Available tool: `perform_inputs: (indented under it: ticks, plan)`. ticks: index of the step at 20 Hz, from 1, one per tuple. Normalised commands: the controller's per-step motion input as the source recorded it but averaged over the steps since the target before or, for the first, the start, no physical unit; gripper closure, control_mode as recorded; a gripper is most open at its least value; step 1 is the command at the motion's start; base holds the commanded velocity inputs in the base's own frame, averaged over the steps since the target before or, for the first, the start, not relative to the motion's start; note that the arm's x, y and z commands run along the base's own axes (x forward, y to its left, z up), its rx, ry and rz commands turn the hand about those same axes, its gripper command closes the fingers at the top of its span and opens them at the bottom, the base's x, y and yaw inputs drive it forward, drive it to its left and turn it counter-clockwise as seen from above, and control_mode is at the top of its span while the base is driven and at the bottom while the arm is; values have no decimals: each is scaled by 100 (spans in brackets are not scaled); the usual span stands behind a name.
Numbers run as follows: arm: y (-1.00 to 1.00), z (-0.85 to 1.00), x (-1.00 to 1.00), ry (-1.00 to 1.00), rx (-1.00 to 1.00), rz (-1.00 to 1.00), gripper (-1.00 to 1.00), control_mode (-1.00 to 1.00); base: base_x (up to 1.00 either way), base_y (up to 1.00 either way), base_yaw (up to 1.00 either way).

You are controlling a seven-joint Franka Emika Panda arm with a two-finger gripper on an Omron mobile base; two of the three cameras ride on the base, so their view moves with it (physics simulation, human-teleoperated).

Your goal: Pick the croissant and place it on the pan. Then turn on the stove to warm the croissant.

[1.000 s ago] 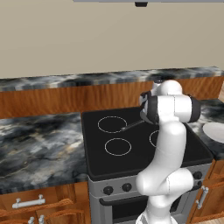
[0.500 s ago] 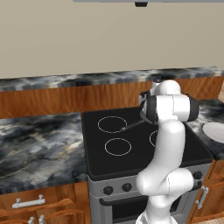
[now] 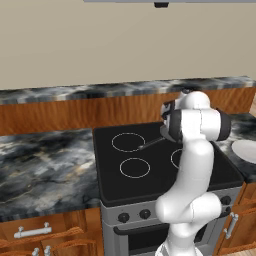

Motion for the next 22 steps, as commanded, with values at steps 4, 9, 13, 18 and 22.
perform_inputs:
  ticks: [4,9,13,18,22]
  plan:
    - [-3,25,-58,-28,15,10,-100,-100,0,0,0]
    - [0,34,-61,-22,10,4,-100,-100,0,0,0]
    - [1,55,-41,-12,4,0,-100,-100,0,0,0]
    - [17,74,-23,-1,0,0,-100,-100,0,0,0]
    - [18,60,-32,0,0,0,-100,-100,0,0,0]
